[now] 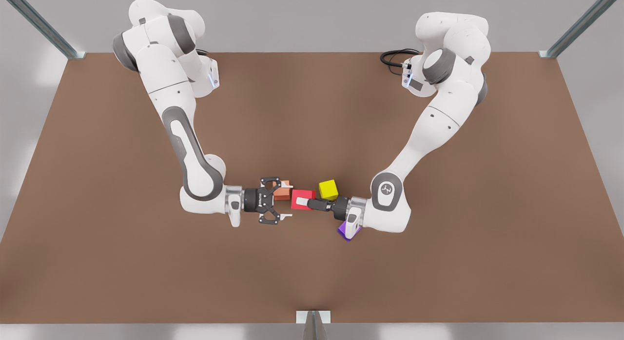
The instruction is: Pick up red wooden cube and pass to hand red wooden cube and place in blue wooden cube
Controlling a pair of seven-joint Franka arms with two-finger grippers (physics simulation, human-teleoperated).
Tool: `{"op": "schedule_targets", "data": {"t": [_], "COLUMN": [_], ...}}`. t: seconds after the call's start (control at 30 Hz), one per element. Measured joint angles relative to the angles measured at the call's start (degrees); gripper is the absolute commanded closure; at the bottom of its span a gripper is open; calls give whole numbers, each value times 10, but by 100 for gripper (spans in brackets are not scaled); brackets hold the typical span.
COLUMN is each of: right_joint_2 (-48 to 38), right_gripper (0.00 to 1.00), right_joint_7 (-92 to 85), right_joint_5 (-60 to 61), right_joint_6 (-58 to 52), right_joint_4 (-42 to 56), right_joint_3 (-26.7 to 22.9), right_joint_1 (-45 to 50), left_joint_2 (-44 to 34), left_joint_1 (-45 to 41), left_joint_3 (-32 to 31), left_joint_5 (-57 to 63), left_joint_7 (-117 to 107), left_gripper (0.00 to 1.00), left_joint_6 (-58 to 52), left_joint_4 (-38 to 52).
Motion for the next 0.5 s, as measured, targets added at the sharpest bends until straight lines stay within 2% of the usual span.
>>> {"op": "schedule_targets", "data": {"t": [0.5], "right_joint_2": [25], "right_gripper": [1], "right_joint_7": [-57], "right_joint_5": [29], "right_joint_6": [21], "right_joint_4": [6], "right_joint_3": [24], "right_joint_1": [9], "left_joint_2": [0], "left_joint_1": [-14], "left_joint_3": [-5], "left_joint_5": [0], "left_joint_7": [13], "left_gripper": [40], "left_joint_6": [27], "left_joint_4": [0]}}
